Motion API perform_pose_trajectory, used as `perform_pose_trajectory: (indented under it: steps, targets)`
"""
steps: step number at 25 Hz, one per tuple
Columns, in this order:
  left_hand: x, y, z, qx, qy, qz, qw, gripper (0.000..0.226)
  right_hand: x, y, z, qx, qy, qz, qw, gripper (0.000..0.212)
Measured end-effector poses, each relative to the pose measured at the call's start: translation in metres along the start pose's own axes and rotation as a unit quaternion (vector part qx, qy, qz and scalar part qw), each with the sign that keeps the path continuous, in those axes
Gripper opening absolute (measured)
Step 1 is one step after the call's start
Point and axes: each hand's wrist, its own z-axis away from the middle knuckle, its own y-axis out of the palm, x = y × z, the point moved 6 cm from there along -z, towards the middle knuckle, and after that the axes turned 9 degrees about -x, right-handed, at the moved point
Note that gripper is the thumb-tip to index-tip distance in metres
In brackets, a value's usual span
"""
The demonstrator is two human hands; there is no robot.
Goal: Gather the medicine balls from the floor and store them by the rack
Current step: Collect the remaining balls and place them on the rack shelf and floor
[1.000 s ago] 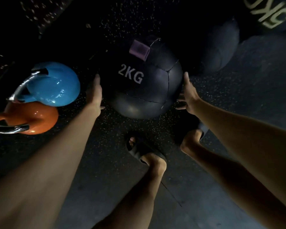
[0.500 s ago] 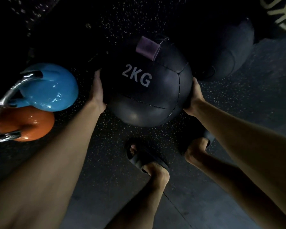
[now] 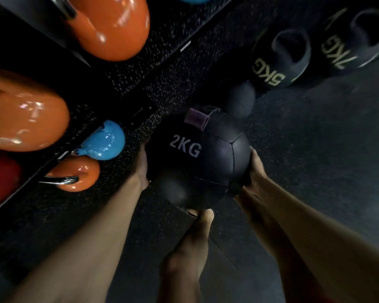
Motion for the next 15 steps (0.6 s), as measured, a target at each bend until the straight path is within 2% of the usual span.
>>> perform_pose_trajectory:
  steps: [3, 7, 10, 12, 15]
  targets:
    - [-0.019, -0.009, 0.089, -0.002, 0.015, 0.034, 0.999, 0.080, 0.017, -0.022, 0.094, 0.028, -0.049, 0.013, 0.998, 0.052]
    - [-0.046, -0.026, 0.194, -0.032, 0.100, 0.098, 0.990, 0.059, 0.036, -0.037, 0.208, 0.061, -0.113, 0.042, 0.991, 0.051]
    - [-0.047, -0.044, 0.280, -0.026, 0.139, 0.128, 0.982, 0.063, 0.042, -0.053, 0.300, 0.108, -0.167, 0.066, 0.978, 0.052]
    - [-0.042, -0.060, 0.329, -0.029, 0.185, 0.166, 0.968, 0.062, 0.040, -0.064, 0.353, 0.132, -0.218, 0.095, 0.962, 0.058]
    - [-0.036, -0.076, 0.393, -0.033, 0.242, 0.201, 0.949, 0.051, 0.037, -0.072, 0.423, 0.177, -0.322, 0.133, 0.921, 0.071]
